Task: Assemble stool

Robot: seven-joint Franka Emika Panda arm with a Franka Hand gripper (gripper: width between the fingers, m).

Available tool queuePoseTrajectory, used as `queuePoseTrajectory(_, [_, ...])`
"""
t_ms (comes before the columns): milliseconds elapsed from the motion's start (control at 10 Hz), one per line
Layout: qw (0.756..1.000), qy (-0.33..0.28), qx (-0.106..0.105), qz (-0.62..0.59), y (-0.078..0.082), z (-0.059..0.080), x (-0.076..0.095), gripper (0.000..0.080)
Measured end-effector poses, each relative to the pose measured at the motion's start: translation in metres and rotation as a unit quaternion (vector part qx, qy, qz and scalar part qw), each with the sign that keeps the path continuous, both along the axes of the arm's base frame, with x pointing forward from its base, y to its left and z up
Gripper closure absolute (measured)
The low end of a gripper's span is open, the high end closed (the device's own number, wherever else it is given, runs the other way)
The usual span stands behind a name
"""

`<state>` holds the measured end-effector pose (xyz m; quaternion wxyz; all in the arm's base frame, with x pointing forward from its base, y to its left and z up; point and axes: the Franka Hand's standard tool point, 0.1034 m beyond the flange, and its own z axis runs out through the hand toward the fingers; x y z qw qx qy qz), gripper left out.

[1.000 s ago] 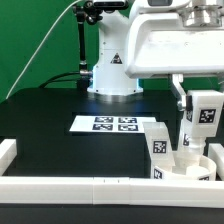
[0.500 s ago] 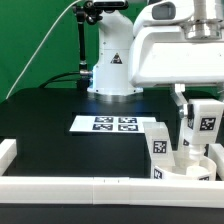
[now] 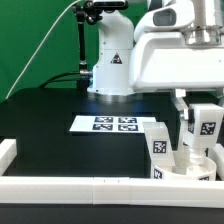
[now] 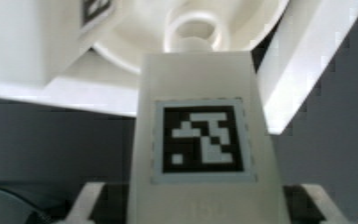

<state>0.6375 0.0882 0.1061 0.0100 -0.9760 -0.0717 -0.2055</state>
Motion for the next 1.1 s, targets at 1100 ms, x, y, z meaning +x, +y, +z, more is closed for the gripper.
queuePoseTrajectory(1100, [1.0,0.008,-0.003,0.001,-0.001,-0.012,-0.002,0.0461])
